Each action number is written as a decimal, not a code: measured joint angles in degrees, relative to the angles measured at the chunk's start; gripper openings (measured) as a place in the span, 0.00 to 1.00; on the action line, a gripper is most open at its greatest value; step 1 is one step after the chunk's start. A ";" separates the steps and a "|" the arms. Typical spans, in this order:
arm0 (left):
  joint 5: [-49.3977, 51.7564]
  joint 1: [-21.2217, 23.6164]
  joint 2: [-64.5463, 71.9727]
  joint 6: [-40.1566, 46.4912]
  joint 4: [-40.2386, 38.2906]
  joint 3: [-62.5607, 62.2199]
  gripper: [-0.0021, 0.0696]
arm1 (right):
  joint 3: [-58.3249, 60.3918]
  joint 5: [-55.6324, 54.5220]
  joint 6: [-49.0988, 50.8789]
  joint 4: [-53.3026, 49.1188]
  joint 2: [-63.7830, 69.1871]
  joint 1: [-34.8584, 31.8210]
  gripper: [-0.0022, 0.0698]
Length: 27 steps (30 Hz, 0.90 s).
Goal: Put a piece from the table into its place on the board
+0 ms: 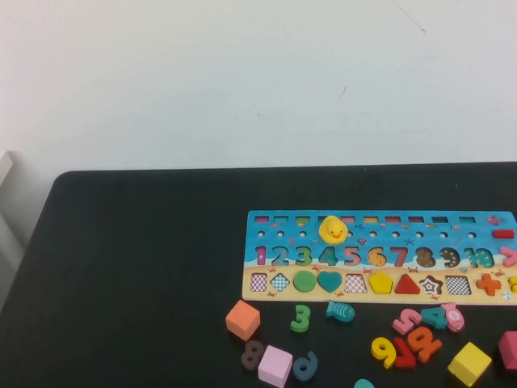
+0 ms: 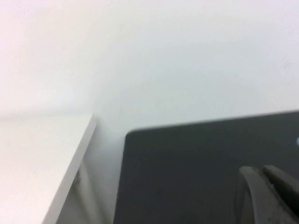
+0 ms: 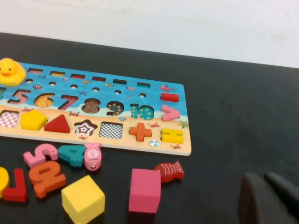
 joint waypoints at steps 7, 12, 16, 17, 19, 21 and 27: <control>1.02 2.83 -0.27 6.72 -5.30 4.45 0.03 | 0.00 0.00 0.00 0.00 0.00 0.00 0.06; 0.71 1.10 -0.27 8.37 -8.47 9.83 0.03 | 0.00 0.00 0.00 0.00 0.00 0.00 0.06; -1.38 -1.93 -0.31 8.72 -8.59 10.22 0.03 | 0.00 0.00 0.00 0.00 0.00 0.00 0.06; -1.38 -2.67 -0.31 8.75 -8.44 10.22 0.03 | 0.00 0.00 0.00 0.00 0.00 0.00 0.06; -1.12 -4.25 -0.31 8.96 -8.01 10.22 0.03 | 0.00 0.00 0.00 0.00 0.00 0.00 0.06; -0.73 -5.16 -0.31 9.05 -8.01 10.22 0.03 | 0.00 0.00 0.00 0.00 0.00 0.00 0.06; -0.58 -5.74 -0.31 9.05 -8.01 10.22 0.03 | 0.00 0.00 0.00 0.00 0.00 0.00 0.06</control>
